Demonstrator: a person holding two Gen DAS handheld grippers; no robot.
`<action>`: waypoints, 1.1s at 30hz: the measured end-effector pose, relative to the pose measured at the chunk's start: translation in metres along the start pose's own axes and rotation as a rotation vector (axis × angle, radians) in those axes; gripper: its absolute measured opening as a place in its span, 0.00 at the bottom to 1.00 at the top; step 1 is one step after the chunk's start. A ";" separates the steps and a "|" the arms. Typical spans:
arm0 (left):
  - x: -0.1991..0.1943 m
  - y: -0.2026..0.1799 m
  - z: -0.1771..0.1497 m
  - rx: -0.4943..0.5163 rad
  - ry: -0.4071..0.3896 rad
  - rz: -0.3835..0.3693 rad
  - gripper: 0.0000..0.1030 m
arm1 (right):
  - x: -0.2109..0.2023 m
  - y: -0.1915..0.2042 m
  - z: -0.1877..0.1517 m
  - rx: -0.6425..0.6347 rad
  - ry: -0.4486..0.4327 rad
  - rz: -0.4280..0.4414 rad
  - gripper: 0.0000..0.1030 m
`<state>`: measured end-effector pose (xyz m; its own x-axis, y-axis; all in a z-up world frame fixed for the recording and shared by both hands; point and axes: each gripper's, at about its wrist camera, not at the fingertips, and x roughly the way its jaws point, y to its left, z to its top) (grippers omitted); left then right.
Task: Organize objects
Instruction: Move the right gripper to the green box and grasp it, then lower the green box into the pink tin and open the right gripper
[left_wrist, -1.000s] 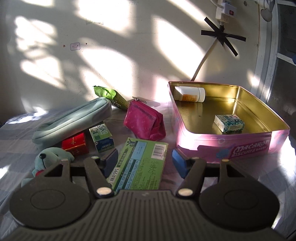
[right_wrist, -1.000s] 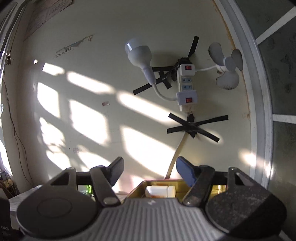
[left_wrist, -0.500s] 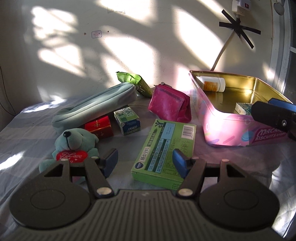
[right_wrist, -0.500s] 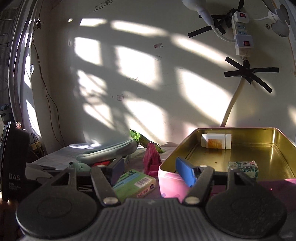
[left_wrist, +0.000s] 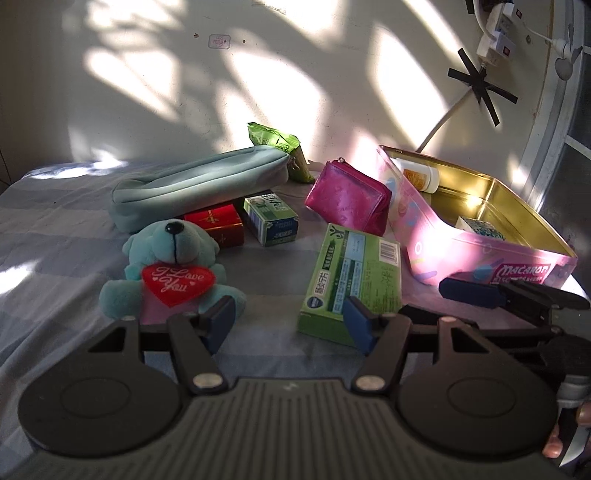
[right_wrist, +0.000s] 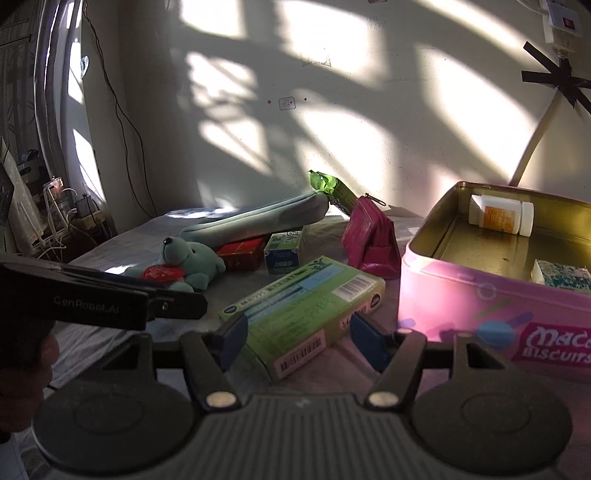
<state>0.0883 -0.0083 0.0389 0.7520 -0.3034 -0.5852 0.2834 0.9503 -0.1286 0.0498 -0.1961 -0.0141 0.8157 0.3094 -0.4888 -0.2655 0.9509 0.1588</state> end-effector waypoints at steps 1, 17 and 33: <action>0.007 -0.001 0.002 0.002 0.004 -0.013 0.64 | 0.004 -0.001 -0.002 0.008 0.017 0.003 0.62; 0.062 -0.010 0.009 -0.011 0.085 -0.199 0.63 | 0.042 0.006 -0.009 -0.065 0.137 0.027 0.68; -0.003 -0.057 0.054 0.101 -0.157 -0.230 0.59 | -0.026 0.021 0.015 -0.259 -0.204 -0.123 0.60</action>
<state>0.1021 -0.0657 0.0913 0.7418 -0.5246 -0.4177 0.5090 0.8460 -0.1586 0.0304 -0.1843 0.0145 0.9285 0.2113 -0.3053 -0.2593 0.9575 -0.1260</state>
